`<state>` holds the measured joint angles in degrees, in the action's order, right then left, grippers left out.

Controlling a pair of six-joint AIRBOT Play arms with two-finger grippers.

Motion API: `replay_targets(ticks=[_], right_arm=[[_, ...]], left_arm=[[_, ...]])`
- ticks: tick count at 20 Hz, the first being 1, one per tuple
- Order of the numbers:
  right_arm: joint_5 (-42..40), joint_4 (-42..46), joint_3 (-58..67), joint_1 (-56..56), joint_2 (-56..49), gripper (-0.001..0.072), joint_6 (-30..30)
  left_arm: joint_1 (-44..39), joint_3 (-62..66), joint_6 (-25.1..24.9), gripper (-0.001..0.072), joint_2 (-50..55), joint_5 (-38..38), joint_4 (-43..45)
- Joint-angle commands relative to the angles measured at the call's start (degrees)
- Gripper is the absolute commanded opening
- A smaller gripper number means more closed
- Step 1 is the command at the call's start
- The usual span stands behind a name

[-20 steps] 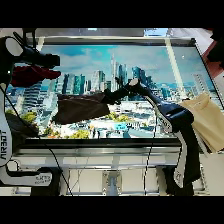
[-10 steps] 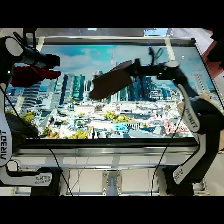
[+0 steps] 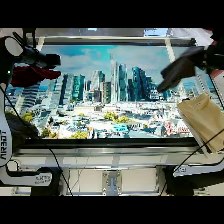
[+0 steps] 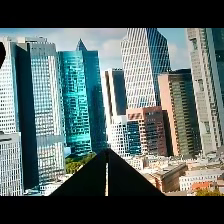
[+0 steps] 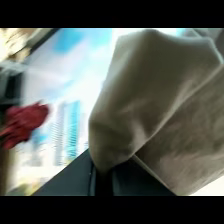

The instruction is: Fold the shirts.

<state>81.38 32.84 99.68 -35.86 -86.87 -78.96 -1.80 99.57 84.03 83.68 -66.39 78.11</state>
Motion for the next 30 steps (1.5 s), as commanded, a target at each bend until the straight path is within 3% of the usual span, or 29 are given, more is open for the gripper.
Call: replay_targets(ticks=[1,4,8,12,13,14,15,19,23,25,28,30], right_arm=[[10.99,10.12,0.00,-13.38,6.45,0.0029,-2.25],[18.32,21.38,0.00,-21.70,9.14,0.0029,-2.25],[23.61,55.21,-0.70,-24.79,9.75,0.0029,-6.78],[22.12,62.58,-5.40,-24.74,9.75,0.0036,-6.78],[21.86,63.19,-6.54,-24.74,9.75,0.0139,-6.78],[21.77,62.86,-7.21,-24.74,9.75,0.0342,-6.80],[21.77,61.99,-7.17,-24.68,9.75,0.0435,-7.06],[20.65,56.81,-7.06,-23.21,10.05,0.0435,-8.74],[12.76,24.96,-7.21,-16.28,10.10,0.0434,-5.31],[7.41,16.37,-7.23,-7.50,10.10,0.0434,-0.15],[-0.28,20.72,-7.26,9.16,9.99,0.0434,6.51],[-6.84,28.63,-7.26,20.46,9.51,0.0434,8.39]], left_arm=[[0.00,0.04,0.35,0.0013,-0.04,0.11,-3.63],[0.00,0.04,0.37,0.0013,-0.04,0.09,-4.13],[0.00,0.04,0.37,0.0013,-0.04,0.04,-6.29],[-0.02,0.04,0.37,0.0013,-0.04,-0.07,-8.09],[0.00,0.07,0.37,0.0013,-0.04,-0.24,-8.83],[0.00,0.07,0.37,0.0013,-0.04,-0.37,-9.22],[-0.02,0.07,0.37,0.0013,-0.04,-0.46,-9.27],[0.00,0.07,0.35,0.0013,-0.04,-0.68,-9.25],[-0.02,0.04,0.42,0.0013,-0.04,-0.63,-9.64],[-0.02,0.04,0.42,0.0013,-0.02,-0.90,-11.85],[-0.07,0.04,0.28,0.0013,0.13,-2.14,-16.70],[-0.39,0.00,0.11,0.0013,0.39,-3.74,-16.55]])
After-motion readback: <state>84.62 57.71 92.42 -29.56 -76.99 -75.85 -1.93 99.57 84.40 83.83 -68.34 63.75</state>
